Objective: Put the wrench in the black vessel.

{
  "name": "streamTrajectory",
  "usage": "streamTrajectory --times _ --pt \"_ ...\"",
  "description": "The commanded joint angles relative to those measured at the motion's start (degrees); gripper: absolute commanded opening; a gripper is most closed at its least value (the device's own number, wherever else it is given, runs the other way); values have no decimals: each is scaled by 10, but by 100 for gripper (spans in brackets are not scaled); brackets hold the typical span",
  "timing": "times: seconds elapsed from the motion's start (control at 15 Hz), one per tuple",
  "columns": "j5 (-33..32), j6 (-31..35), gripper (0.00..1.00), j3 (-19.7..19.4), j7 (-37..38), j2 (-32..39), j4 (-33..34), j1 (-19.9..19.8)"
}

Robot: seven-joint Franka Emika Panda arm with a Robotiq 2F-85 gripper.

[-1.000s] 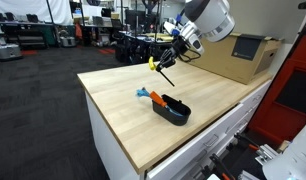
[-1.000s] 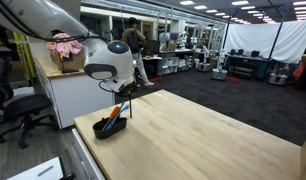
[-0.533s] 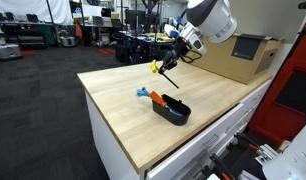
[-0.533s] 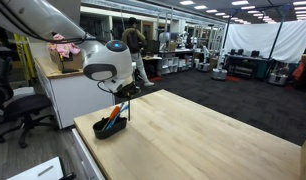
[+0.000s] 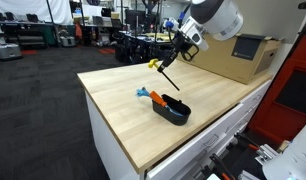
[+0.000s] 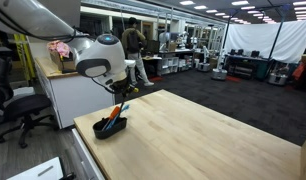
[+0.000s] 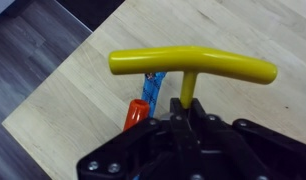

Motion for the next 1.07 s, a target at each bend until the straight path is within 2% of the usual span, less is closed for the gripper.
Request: streamTrajectory --times 0.0,0.47,0.73,1.0 --pt "56 56 3 11 50 -7 -23 21" --pt "140 188 3 30 105 8 -78 46" --pt "168 219 3 35 108 27 -98 60" --pt "164 244 3 43 128 51 -113 62"
